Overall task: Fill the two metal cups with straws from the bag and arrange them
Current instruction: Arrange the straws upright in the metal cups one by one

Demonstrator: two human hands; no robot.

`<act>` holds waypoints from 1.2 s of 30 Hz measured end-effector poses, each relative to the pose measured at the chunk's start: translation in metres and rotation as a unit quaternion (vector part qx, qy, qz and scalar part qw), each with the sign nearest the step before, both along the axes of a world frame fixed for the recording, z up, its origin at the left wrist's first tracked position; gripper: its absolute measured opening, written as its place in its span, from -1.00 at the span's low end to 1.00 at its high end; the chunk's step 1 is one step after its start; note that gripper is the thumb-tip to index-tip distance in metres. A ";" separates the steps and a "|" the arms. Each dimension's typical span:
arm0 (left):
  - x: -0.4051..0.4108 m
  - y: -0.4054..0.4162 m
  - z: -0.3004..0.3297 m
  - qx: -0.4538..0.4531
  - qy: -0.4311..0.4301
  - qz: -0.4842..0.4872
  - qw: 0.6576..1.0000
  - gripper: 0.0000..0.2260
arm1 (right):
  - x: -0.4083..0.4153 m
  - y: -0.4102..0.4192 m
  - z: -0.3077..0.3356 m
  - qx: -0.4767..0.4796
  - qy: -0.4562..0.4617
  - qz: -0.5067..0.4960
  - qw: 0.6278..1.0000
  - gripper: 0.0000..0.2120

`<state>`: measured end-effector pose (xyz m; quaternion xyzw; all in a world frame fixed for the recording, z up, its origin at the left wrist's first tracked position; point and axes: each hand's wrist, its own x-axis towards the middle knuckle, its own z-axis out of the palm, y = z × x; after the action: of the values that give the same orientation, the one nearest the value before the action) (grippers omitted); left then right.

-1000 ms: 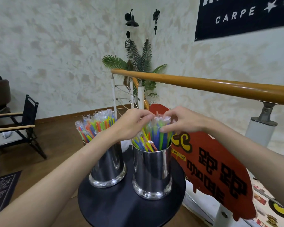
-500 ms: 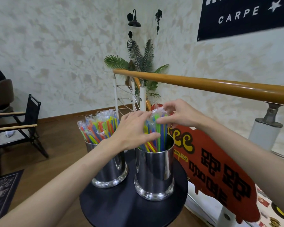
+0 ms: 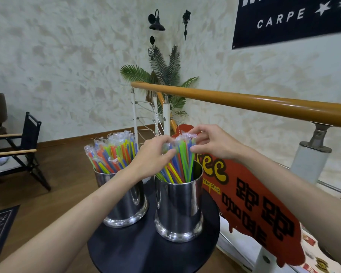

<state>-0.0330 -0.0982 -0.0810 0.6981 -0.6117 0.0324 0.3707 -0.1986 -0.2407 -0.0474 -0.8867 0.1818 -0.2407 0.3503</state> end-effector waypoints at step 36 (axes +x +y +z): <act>-0.010 -0.008 -0.002 0.003 0.048 0.010 0.999 -0.82 | -0.004 0.019 -0.014 -0.120 0.030 -0.050 0.991 -0.87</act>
<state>-0.0435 -0.1067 -0.0830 0.7058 -0.5864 0.0007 0.3974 -0.2029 -0.2213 -0.0612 -0.9189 0.2061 -0.2515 0.2234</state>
